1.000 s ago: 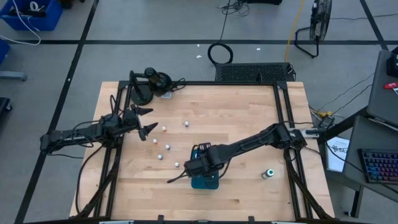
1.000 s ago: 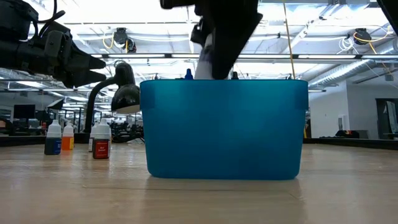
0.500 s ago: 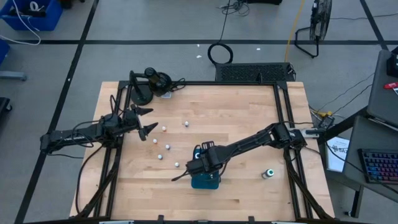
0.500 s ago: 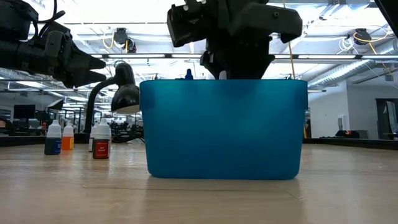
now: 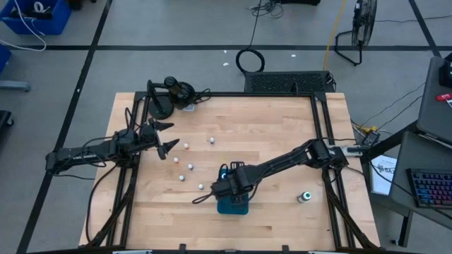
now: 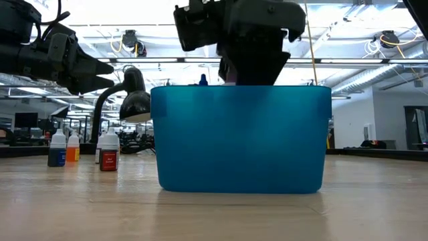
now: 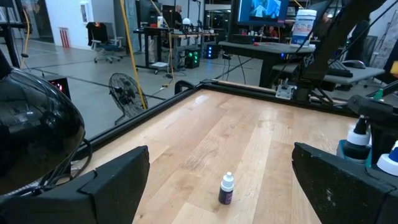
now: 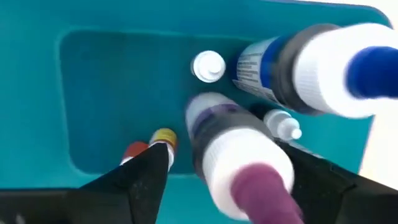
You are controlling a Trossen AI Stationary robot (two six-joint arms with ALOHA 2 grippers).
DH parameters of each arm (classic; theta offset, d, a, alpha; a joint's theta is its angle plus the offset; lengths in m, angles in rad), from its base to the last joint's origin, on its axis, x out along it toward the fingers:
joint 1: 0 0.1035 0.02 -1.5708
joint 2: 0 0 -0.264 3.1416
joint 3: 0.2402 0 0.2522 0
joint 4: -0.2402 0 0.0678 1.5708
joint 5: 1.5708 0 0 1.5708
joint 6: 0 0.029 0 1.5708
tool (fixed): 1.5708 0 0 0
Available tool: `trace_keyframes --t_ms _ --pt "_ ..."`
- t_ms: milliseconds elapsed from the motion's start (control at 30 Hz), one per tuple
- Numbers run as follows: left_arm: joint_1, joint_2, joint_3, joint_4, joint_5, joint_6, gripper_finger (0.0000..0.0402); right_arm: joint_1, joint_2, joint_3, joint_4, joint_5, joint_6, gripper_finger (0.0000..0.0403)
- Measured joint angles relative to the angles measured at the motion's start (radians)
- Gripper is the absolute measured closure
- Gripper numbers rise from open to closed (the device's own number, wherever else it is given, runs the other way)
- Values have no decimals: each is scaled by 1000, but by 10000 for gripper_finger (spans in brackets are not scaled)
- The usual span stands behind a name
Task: Pick & Place food coloring
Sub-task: Put the purple big food coloring bottle into the blue bin, then put the green big food coloring bottle into the blue bin
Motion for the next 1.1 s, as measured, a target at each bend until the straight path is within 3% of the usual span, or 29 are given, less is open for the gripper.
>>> trace_keyframes --t_ms 233,467,633,833,1100 --pt "0 0 0 0 0 0 11 2 -76 1 -75 -30 154 140" --pt "0 0 0 -1 0 0 11 54 -190 1 -297 -171 578 152" --pt "0 0 0 0 0 0 11 160 -244 -3 -428 -188 800 152" --pt "0 0 0 0 0 0 11 285 -344 -107 -424 -185 1042 152" --pt "0 0 0 0 0 0 11 387 -533 -389 -422 -184 1279 152"
